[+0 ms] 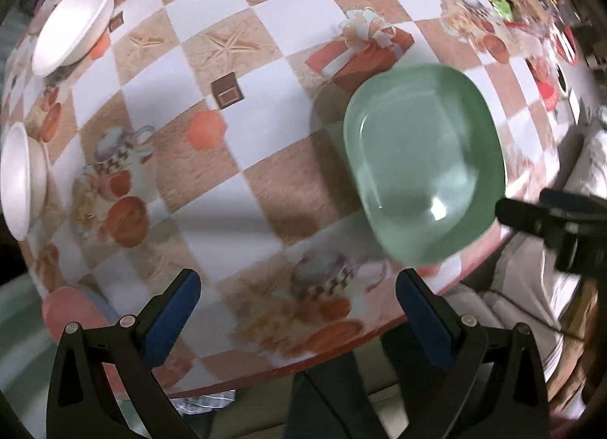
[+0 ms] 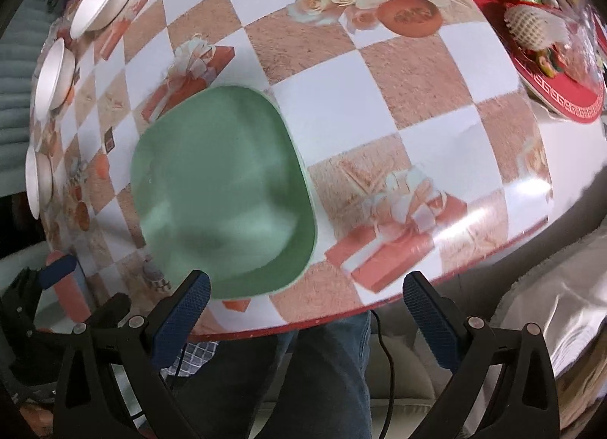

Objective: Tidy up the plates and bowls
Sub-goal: 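Move the right tool to the mint-green square plate, then close the right tool on the mint-green plate's rim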

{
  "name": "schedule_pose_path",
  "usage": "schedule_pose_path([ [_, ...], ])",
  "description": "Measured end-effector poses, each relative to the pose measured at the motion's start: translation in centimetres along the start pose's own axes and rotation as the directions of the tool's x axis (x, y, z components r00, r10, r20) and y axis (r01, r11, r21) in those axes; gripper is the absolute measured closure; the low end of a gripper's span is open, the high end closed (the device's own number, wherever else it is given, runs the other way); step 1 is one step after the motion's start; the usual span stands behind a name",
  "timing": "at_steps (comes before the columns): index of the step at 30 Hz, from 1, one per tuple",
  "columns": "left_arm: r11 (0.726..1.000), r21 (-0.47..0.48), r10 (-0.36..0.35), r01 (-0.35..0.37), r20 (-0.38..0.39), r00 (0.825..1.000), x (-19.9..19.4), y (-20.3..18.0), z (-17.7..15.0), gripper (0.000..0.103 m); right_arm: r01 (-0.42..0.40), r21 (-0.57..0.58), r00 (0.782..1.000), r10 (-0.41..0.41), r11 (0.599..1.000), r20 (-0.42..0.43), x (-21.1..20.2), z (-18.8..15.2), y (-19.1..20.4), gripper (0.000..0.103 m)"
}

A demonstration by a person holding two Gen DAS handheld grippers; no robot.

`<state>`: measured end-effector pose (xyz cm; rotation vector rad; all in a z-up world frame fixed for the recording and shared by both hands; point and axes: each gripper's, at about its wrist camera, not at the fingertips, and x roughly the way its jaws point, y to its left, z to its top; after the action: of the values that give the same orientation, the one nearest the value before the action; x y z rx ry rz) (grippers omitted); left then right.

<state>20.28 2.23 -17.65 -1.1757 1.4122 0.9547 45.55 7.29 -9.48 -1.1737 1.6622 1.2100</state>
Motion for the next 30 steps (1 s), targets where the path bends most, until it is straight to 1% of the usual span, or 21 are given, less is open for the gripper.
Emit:
schedule_pose_path([
  [3, 0.999, -0.041, -0.004, 0.004, -0.006, 1.000, 0.7, -0.1, 1.1, 0.000, 0.013, -0.040, 1.000, -0.013, 0.999, 0.001, 0.4, 1.1, 0.4, 0.001],
  [6, 0.997, -0.072, -0.006, 0.005, -0.008, 1.000, 1.5, -0.3, 1.7, 0.000, 0.025, -0.052, 1.000, -0.025, 0.998, -0.005, 0.8, 2.1, 0.3, 0.001],
  [9, 0.996, -0.089, -0.007, 0.007, 0.005, 1.000, 1.9, -0.5, 2.3, 0.000, 0.015, -0.062, 1.000, -0.016, 0.998, -0.019, 1.4, 3.0, 0.1, 0.001],
  [16, 0.992, -0.127, 0.011, -0.007, 0.026, 1.000, 2.4, -0.4, 3.6, 0.000, 0.106, -0.114, 0.994, -0.107, 0.988, -0.001, 2.4, 4.6, 0.2, 0.001],
  [17, 0.991, -0.132, 0.012, -0.009, 0.027, 1.000, 2.5, -0.4, 3.6, 0.000, 0.110, -0.118, 0.994, -0.111, 0.987, -0.003, 2.4, 5.1, -0.2, 0.001],
  [22, 0.988, -0.152, 0.020, -0.016, 0.023, 1.000, 3.1, -0.5, 4.2, 0.000, 0.138, -0.138, 0.990, -0.141, 0.981, -0.009, 3.1, 6.0, -0.2, 0.001],
  [25, 0.987, -0.162, 0.016, -0.010, 0.038, 0.999, 3.2, -0.7, 4.3, 0.000, 0.168, -0.158, 0.985, -0.170, 0.973, 0.003, 3.3, 5.9, 0.1, 0.001],
  [30, 0.986, -0.165, 0.024, -0.016, 0.044, 0.999, 3.0, -0.8, 4.9, 0.000, 0.176, -0.154, 0.984, -0.177, 0.972, 0.004, 3.5, 6.1, 0.8, 0.000],
])
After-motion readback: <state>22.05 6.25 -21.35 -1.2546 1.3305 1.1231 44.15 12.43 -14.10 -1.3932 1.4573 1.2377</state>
